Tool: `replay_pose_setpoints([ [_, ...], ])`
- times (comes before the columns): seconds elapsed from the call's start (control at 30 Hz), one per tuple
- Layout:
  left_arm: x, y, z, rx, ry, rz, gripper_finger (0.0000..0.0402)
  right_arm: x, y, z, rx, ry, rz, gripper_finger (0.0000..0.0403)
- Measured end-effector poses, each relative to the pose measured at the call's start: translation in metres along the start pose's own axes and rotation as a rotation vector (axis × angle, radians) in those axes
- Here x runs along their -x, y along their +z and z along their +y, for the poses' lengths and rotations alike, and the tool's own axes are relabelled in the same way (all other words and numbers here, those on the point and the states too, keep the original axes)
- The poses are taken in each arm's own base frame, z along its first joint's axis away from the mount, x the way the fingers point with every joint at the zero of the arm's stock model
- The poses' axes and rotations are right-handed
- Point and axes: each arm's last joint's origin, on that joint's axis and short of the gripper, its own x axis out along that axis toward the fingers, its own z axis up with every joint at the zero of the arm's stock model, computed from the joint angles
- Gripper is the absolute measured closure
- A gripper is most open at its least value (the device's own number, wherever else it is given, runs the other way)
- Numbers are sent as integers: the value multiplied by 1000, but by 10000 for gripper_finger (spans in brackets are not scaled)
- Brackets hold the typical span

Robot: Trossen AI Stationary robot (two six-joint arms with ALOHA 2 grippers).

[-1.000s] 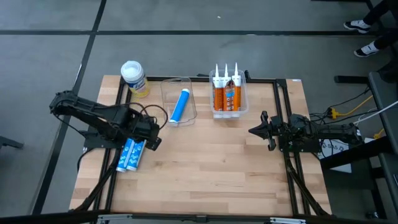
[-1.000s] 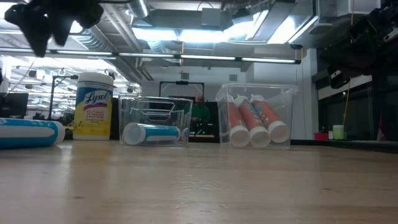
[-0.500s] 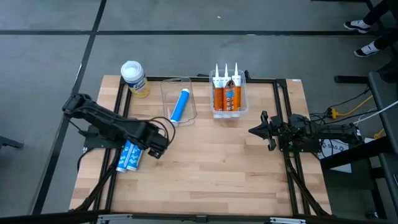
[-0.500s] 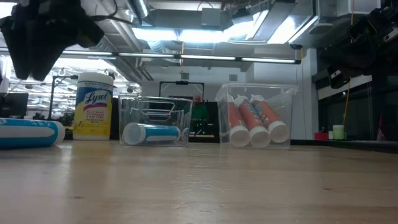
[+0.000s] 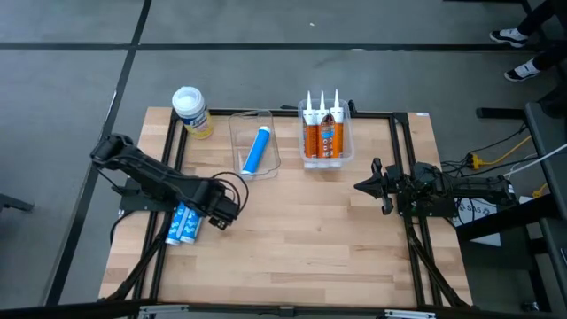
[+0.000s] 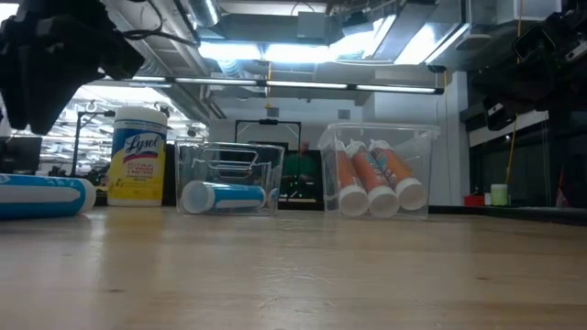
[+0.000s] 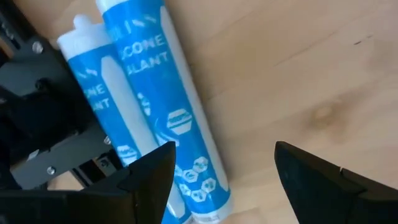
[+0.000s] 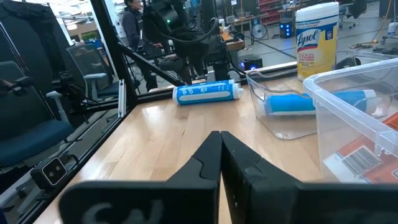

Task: Pick & place silicon tubes, Sealant and Lysol wipes
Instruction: Put the right blue sealant into the left transparent bin

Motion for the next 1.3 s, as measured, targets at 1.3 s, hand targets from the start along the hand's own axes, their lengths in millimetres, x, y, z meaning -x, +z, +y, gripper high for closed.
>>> replay_pose_setpoints([
  [1.3,-37,-4,30,93,-10,21,135,0,0,0,0,0,0,391],
])
